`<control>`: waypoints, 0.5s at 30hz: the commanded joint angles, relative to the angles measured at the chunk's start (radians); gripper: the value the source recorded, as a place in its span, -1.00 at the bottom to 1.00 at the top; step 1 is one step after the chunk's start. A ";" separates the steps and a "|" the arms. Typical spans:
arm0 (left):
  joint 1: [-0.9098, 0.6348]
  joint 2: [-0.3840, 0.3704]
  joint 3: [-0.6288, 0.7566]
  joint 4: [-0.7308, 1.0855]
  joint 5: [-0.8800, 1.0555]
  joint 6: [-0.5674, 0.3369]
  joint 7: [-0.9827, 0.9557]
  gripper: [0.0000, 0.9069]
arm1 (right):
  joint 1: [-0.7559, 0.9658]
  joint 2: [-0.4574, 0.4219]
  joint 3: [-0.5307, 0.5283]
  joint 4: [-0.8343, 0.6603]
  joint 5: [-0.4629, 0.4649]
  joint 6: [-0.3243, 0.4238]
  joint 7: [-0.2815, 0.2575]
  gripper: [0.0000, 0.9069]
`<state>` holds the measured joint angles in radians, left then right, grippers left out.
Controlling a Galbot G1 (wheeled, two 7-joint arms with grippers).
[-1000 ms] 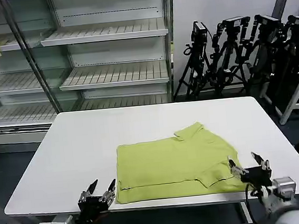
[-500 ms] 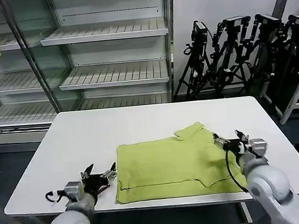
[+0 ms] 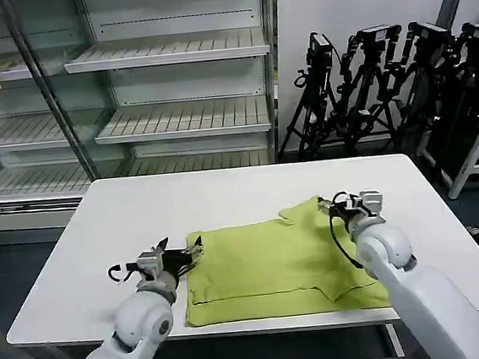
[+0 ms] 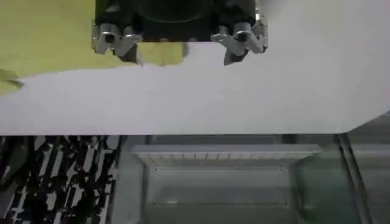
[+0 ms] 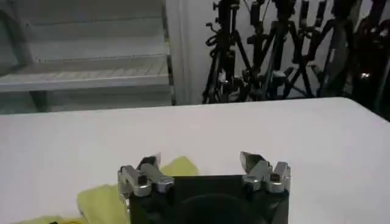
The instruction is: Fold and organize the clothes.
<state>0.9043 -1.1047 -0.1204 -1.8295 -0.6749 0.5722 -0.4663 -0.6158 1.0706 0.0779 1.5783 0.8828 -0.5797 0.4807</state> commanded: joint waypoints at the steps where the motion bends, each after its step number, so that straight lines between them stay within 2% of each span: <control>1: -0.114 -0.022 0.059 0.108 -0.005 0.005 -0.012 1.00 | 0.135 0.057 -0.069 -0.183 0.025 -0.003 0.001 1.00; 6: -0.126 -0.042 0.058 0.162 -0.010 0.006 -0.010 1.00 | 0.169 0.097 -0.086 -0.272 0.028 -0.003 -0.004 1.00; 7: -0.124 -0.042 0.057 0.163 -0.012 0.006 -0.010 0.96 | 0.169 0.100 -0.087 -0.274 0.028 -0.003 -0.004 0.93; 8: -0.121 -0.042 0.056 0.165 -0.019 0.006 -0.010 0.09 | 0.170 0.104 -0.087 -0.282 0.028 -0.003 -0.005 0.53; 9: -0.114 -0.041 0.055 0.160 -0.028 0.006 -0.009 -0.40 | 0.170 0.105 -0.088 -0.287 0.028 -0.003 -0.006 0.33; 10: -0.111 -0.040 0.054 0.157 -0.032 0.006 -0.007 -0.84 | 0.169 0.105 -0.088 -0.289 0.029 -0.003 -0.007 -0.73; 11: -0.106 -0.039 0.054 0.153 -0.035 0.006 -0.005 -0.91 | 0.167 0.105 -0.090 -0.290 0.030 -0.003 -0.006 -0.96; 15: -0.090 -0.035 0.045 0.146 -0.078 0.006 0.016 -0.91 | 0.157 0.100 -0.090 -0.290 0.050 -0.003 -0.005 -1.00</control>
<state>0.8312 -1.1312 -0.0879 -1.7187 -0.7167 0.5770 -0.4585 -0.5019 1.1419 0.0111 1.3656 0.9177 -0.5791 0.4751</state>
